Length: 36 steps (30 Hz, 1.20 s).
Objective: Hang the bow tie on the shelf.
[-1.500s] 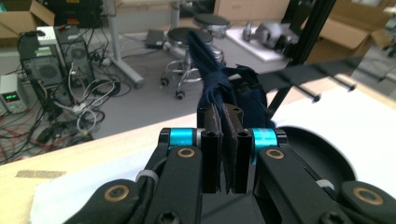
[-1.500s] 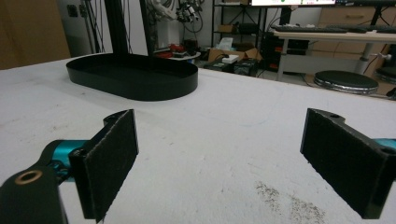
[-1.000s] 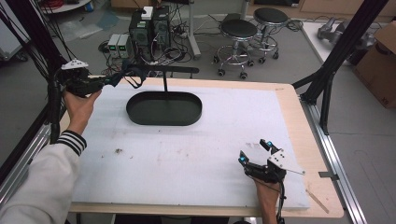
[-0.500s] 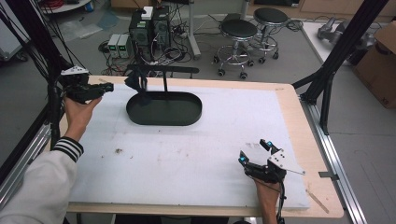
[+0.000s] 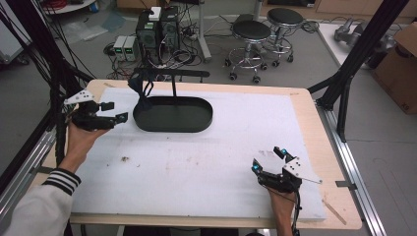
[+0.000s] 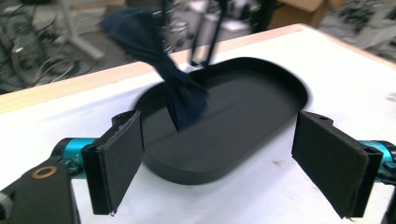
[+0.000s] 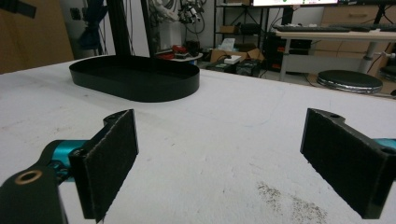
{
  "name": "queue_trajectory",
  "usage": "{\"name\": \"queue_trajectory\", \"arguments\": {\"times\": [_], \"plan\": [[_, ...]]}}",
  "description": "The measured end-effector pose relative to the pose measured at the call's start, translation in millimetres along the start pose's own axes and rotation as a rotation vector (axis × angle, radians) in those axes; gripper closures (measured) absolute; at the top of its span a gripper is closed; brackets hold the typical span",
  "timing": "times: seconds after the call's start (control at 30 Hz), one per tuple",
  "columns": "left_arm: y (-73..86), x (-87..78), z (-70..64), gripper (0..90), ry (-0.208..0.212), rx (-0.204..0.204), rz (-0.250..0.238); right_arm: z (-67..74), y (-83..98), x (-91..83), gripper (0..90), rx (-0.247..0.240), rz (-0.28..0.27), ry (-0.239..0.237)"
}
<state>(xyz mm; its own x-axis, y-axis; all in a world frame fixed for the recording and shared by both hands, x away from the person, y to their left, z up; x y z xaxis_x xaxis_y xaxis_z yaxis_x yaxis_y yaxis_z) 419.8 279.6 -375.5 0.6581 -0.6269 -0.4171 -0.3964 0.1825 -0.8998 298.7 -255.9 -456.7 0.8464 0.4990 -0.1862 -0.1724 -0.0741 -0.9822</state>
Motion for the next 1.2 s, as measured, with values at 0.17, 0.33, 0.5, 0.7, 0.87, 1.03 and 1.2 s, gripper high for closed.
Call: {"name": "queue_trajectory", "arguments": {"times": [0.17, 0.33, 0.5, 0.7, 0.87, 1.03, 1.2], "plan": [[25.6, -8.8, -24.2, 17.2, 0.053, 0.05, -0.065, 0.0, 0.0, -0.2, 10.1, -0.006, -0.003, 0.005], [51.3, -21.7, -37.7, 17.2, 0.044, 0.042, -0.146, -0.3, -0.2, -0.2, 10.0, -0.002, -0.008, 0.01], [85.7, -32.3, -45.5, 17.4, 0.016, 0.028, -0.196, -0.3, -0.1, -0.7, 10.1, 0.0, -0.008, 0.014], [114.0, -41.2, -49.2, 17.7, 0.0, 0.003, -0.27, -0.6, -0.1, -0.6, 10.1, 0.001, -0.008, 0.018], [115.3, -44.2, -49.0, 18.0, -0.013, -0.008, -0.315, -0.4, 0.1, -0.3, 10.0, 0.007, -0.003, 0.016], [115.6, -44.4, -49.3, 18.0, -0.018, -0.007, -0.32, -0.7, 0.0, -0.9, 10.0, 0.003, -0.01, 0.018], [115.9, -45.2, -49.9, 18.0, -0.015, -0.002, -0.329, -0.2, 0.1, -2.0, 10.0, 0.004, -0.019, 0.024]]}}
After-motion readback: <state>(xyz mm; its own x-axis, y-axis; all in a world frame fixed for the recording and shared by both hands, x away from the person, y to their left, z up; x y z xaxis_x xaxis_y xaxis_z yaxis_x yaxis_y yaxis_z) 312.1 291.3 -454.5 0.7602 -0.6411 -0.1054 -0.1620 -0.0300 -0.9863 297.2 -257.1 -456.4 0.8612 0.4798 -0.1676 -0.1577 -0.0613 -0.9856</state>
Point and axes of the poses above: each handheld gripper's, and its own axes: x roughly forward along the jaws, y roughly out of its underside, z roughly to its left, the point moved 4 cm from there along x, roughly forward along the jaws, and after that the axes turned 3 degrees about z, right-handed, at the moved point
